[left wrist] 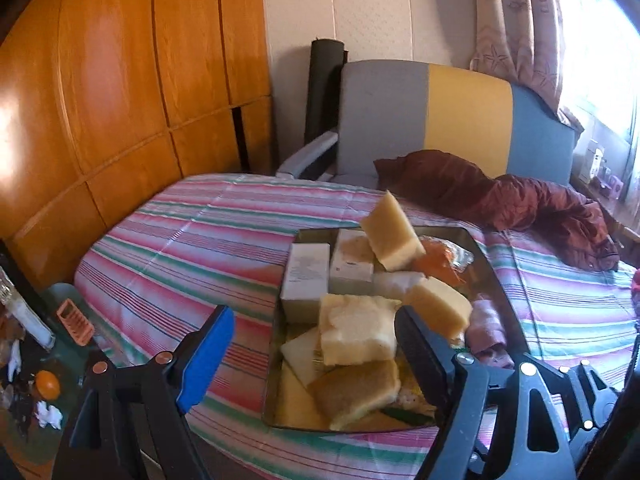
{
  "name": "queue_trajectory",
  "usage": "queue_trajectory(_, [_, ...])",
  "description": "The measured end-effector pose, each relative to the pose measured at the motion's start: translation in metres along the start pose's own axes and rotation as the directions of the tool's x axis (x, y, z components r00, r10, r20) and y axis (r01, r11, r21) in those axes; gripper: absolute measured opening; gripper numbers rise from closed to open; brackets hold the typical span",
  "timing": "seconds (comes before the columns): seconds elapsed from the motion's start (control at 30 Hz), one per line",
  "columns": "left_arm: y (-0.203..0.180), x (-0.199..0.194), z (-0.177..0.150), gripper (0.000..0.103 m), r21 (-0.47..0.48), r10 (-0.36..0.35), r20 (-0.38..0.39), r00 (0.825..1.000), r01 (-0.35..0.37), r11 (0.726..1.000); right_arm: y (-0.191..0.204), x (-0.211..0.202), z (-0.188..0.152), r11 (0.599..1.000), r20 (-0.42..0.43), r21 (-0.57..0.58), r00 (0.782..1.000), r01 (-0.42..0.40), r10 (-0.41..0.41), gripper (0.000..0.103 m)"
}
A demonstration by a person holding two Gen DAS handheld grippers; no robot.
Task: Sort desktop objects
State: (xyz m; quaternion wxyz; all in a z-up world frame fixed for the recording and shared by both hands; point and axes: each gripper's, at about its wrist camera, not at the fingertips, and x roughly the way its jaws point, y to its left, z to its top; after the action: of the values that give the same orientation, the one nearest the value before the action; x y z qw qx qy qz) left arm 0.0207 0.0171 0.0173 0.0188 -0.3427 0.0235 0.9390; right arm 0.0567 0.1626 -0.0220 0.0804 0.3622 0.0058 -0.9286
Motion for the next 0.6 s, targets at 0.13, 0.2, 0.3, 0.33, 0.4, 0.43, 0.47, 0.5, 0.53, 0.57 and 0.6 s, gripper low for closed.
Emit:
queue_trajectory(0.13, [-0.0046, 0.0027, -0.0034, 0.081, -0.002, -0.040, -0.019, 0.999, 0.040, 0.999, -0.0013, -0.0016, -0.0045, 1.000, 0.000, 0.014, 1.000, 0.010, -0.010, 0.087])
queue_trajectory(0.2, [-0.0063, 0.0025, -0.0045, 0.081, -0.003, -0.051, -0.021, 0.998, 0.051, 0.999, -0.0018, -0.0027, -0.0059, 1.000, 0.000, 0.019, 1.000, 0.014, -0.014, 0.087])
queue_trajectory(0.3, [-0.0058, 0.0023, -0.0033, 0.081, -0.015, -0.061, -0.018, 0.998, 0.061, 0.998, -0.0044, -0.0015, -0.0053, 0.999, -0.002, 0.026, 1.000, 0.022, -0.022, 0.088])
queue_trajectory(0.33, [-0.0060, 0.0025, -0.0030, 0.081, -0.012, -0.055, -0.015, 0.998, 0.055, 0.998, -0.0051, -0.0009, -0.0052, 0.999, -0.003, 0.026, 1.000, 0.026, -0.026, 0.088])
queue_trajectory(0.4, [-0.0048, 0.0029, -0.0031, 0.081, -0.014, -0.052, -0.014, 0.999, 0.052, 0.999, -0.0059, -0.0004, -0.0054, 0.999, -0.004, 0.027, 1.000, 0.031, -0.031, 0.088])
queue_trajectory(0.43, [-0.0043, 0.0037, -0.0031, 0.081, -0.013, -0.051, -0.014, 0.999, 0.051, 0.999, -0.0062, 0.0001, -0.0053, 0.999, -0.005, 0.027, 0.999, 0.033, -0.032, 0.088])
queue_trajectory(0.47, [-0.0045, 0.0047, -0.0033, 0.081, -0.006, -0.044, -0.015, 0.999, 0.044, 0.999, -0.0061, 0.0003, -0.0055, 0.999, -0.005, 0.027, 0.999, 0.035, -0.034, 0.088])
queue_trajectory(0.5, [-0.0047, 0.0055, -0.0037, 0.081, -0.001, -0.034, -0.016, 0.999, 0.034, 0.999, -0.0059, 0.0007, -0.0055, 0.999, -0.005, 0.027, 0.999, 0.036, -0.036, 0.088])
queue_trajectory(0.53, [-0.0044, 0.0060, -0.0043, 0.080, 0.000, -0.027, -0.014, 1.000, 0.027, 1.000, -0.0059, 0.0007, -0.0054, 0.999, -0.006, 0.026, 0.999, 0.034, -0.034, 0.088])
queue_trajectory(0.57, [-0.0042, 0.0064, -0.0048, 0.075, 0.003, -0.022, -0.010, 1.000, 0.022, 1.000, -0.0056, 0.0011, -0.0055, 0.999, -0.007, 0.024, 0.999, 0.035, -0.035, 0.088])
queue_trajectory(0.6, [-0.0042, 0.0071, -0.0053, 0.073, 0.007, -0.011, -0.009, 1.000, 0.011, 1.000, -0.0051, 0.0015, -0.0057, 0.999, -0.007, 0.020, 0.999, 0.038, -0.038, 0.088])
